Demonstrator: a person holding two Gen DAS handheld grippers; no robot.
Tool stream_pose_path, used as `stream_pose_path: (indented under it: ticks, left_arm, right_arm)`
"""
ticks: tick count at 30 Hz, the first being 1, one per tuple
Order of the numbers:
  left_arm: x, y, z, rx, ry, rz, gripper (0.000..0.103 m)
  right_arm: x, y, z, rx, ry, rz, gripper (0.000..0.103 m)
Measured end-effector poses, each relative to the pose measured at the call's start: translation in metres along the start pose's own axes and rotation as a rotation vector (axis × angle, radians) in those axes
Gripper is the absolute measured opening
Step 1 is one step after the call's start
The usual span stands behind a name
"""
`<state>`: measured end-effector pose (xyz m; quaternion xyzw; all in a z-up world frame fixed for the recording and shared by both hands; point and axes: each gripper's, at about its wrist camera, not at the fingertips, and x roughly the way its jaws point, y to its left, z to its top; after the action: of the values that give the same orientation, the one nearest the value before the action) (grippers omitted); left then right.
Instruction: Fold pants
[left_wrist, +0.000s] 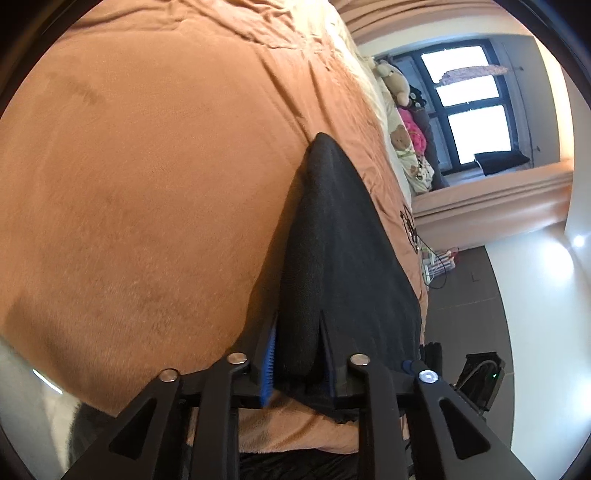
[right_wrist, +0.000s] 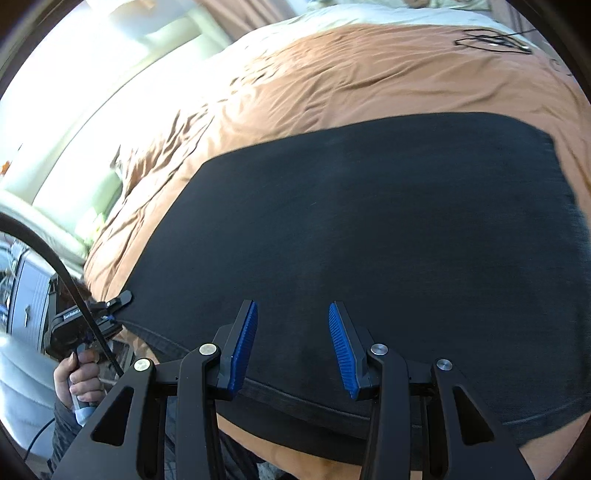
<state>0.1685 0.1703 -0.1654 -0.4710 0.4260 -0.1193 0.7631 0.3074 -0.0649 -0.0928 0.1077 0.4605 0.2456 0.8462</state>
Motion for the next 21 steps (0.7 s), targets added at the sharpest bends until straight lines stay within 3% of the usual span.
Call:
stream_pose_path:
  ticks: [5, 19, 21]
  left_arm:
    - [0.001, 0.006, -0.01, -0.059, 0.0, -0.02, 0.041]
    - [0.017, 0.001, -0.004, -0.088, -0.03, -0.028, 0.041]
    - [0.017, -0.001, -0.003, -0.096, -0.034, -0.025, 0.039]
  right_arm:
    - [0.022, 0.007, 0.0, -0.016, 0.024, -0.012, 0.03]
    - [0.038, 0.035, -0.031, -0.059, 0.134, -0.019, 0.026]
    - [0.039, 0.04, -0.03, -0.077, 0.146, -0.033, 0.016]
